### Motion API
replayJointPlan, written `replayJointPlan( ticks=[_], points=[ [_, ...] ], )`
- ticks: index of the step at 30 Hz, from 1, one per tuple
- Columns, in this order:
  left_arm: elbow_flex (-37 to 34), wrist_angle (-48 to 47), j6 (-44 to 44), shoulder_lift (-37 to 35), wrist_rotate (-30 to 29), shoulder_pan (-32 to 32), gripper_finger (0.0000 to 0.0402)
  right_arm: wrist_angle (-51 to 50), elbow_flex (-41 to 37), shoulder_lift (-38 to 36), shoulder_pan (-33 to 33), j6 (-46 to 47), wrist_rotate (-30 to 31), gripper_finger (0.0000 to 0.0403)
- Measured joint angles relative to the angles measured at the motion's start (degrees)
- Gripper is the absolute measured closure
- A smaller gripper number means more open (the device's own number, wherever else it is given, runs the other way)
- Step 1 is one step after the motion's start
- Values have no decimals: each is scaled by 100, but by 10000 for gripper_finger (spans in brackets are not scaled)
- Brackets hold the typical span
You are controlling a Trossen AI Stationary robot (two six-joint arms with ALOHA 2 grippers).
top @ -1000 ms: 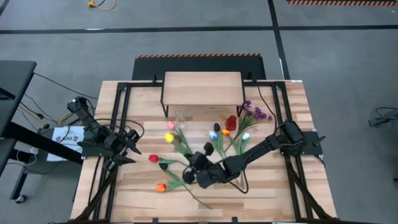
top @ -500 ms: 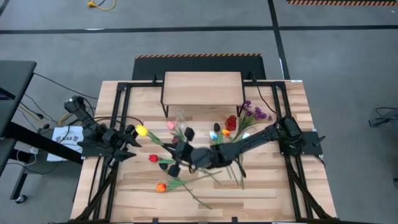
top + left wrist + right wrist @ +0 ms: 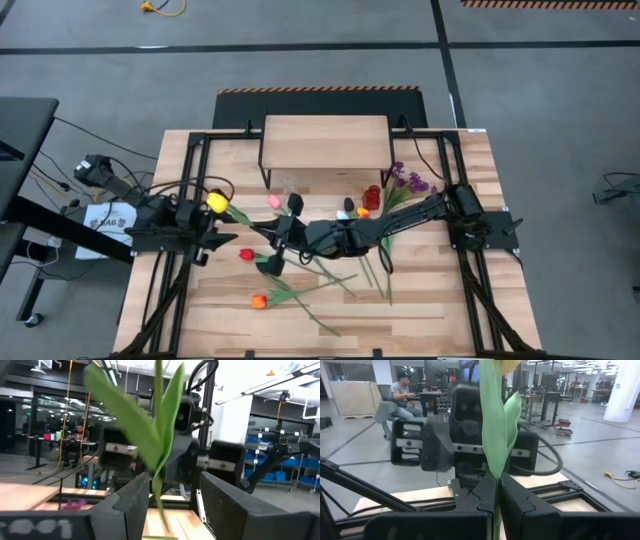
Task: Pick and place flowers into a vace then onto a shelf
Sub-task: Put the left yellow flower into the transparent vase
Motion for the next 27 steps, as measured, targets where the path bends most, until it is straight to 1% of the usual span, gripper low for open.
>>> replayJointPlan(
  ticks=[3, 6, 12, 19, 23, 27],
  points=[
    [318, 2, 2, 484, 265, 202, 233, -2, -2, 0, 0, -4, 0, 397],
    [609, 4, 2, 944, 383, 363, 233, 8, -1, -6, 8, -4, 49, 397],
    [1003, -8, 128, 1620, 415, 484, 233, -46, 0, 7, 39, -61, -8, 396],
    [1240, -5, 192, 2032, 453, 478, 233, -44, 0, 0, 129, -155, 52, 396],
    [1270, -12, 197, 2044, 437, 478, 233, -70, 0, 0, 156, -155, 79, 396],
    [1355, -136, 242, 1837, 491, 476, 233, -94, 0, 0, 162, -162, 92, 396]
  ],
)
